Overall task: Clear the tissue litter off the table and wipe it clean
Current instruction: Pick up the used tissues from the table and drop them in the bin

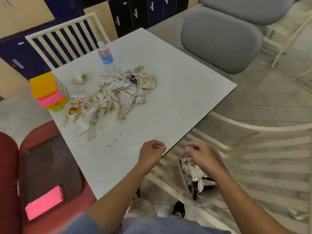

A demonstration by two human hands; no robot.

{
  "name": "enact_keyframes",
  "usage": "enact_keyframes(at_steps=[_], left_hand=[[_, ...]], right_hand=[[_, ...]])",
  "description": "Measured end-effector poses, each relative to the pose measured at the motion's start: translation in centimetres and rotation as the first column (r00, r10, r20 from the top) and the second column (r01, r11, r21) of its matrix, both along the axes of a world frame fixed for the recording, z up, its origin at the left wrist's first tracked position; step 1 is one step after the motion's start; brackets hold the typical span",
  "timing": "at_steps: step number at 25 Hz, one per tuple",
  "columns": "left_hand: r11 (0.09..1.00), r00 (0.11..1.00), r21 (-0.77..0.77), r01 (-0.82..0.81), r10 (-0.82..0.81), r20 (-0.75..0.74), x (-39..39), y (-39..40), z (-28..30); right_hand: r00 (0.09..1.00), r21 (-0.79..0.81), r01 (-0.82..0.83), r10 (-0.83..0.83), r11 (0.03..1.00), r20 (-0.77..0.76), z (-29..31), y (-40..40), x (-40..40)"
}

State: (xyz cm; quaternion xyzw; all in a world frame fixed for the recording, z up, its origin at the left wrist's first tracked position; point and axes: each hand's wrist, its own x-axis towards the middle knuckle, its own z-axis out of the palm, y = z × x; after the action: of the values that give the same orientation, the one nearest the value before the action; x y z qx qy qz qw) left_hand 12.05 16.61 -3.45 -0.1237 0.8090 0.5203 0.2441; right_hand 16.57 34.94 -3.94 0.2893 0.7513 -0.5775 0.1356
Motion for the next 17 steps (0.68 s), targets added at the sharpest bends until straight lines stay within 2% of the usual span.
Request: enact_keyframes(at_steps=[5, 8, 12, 17], left_hand=[[0.986, 0.986, 0.024, -0.162, 0.163, -0.036, -3.7, -7.7, 1.2], [0.971, 0.97, 0.039, -0.237, 0.238, -0.047, -6.0, -12.8, 1.5], [0.951, 0.95, 0.05, -0.306, 0.309, -0.042, -9.1, -18.5, 1.3], [0.957, 0.958, 0.085, -0.279, 0.283, -0.05, -12.0, -23.4, 0.8]], right_hand=[[0.975, 0.017, -0.213, 0.214, 0.977, -0.055, 1.5, -8.5, -7.5], [0.932, 0.142, -0.333, 0.348, 0.932, -0.099, 1.1, -14.0, -11.7], [0.826, 0.425, -0.484, 0.56, 0.765, -0.067, -0.4, -20.0, -17.1], [0.757, 0.57, -0.565, 0.65, 0.597, 0.068, -3.1, -22.6, -21.8]])
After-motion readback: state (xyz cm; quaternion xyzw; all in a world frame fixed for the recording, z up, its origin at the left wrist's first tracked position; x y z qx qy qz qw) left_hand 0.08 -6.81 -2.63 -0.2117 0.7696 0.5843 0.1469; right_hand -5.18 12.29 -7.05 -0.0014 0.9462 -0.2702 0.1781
